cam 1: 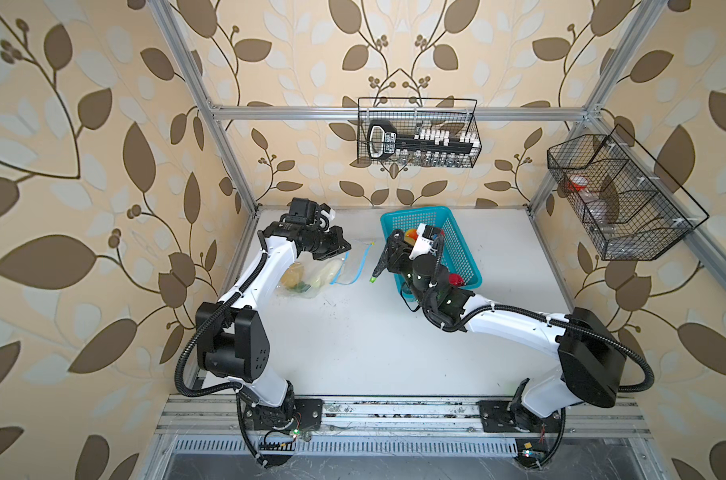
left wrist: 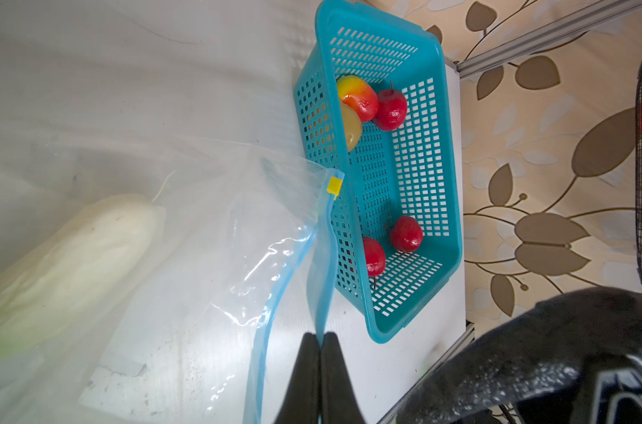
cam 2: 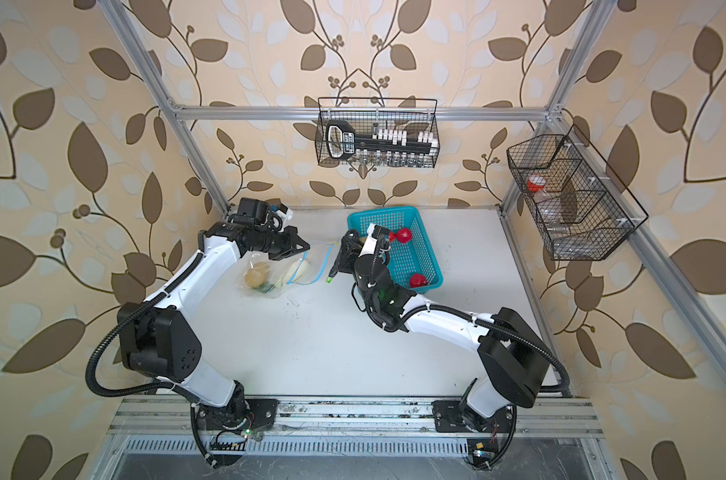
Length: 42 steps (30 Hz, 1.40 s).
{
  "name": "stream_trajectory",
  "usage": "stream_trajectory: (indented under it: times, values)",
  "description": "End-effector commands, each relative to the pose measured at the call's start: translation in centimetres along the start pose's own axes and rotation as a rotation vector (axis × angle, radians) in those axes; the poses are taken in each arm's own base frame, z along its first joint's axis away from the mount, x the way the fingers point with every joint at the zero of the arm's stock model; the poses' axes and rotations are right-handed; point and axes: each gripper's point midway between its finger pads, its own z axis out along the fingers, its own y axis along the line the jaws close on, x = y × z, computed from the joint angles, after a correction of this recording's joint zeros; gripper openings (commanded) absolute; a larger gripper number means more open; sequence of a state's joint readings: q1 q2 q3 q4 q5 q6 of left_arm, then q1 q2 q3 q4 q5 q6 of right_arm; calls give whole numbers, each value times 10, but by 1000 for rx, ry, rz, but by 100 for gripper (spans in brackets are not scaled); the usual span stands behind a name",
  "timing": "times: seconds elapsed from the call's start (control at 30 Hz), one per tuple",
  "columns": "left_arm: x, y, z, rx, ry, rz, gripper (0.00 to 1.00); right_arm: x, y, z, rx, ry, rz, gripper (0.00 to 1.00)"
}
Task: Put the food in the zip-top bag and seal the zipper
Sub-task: 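Carry the eggplant out of the basket toward the bag opening, then lower the eggplant into the bag opening beside the left gripper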
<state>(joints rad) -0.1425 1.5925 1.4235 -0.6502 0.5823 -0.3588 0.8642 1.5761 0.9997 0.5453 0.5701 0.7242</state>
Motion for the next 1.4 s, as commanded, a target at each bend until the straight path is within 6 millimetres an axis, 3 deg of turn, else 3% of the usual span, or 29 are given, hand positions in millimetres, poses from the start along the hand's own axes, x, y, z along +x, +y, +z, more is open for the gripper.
stream_trajectory:
  times: [0.0, 0.57, 0.8, 0.97, 1.37]
  values:
    - [-9, -24, -16, 75, -40, 55, 0, -10, 19, 6, -34, -61, 41, 0]
    - [-6, -39, -24, 138, -26, 44, 0, 8, 47, 4, -18, -147, -45, 0]
    - [-5, -38, -19, 144, -1, 12, 0, 10, 47, 13, 7, -198, -23, 0]
    - [-5, -36, -19, 136, -4, 23, 0, 13, 30, 20, 103, -240, 4, 0]
    - [-10, -44, -26, 141, -17, 39, 0, 43, 26, 29, 79, -218, 69, 0]
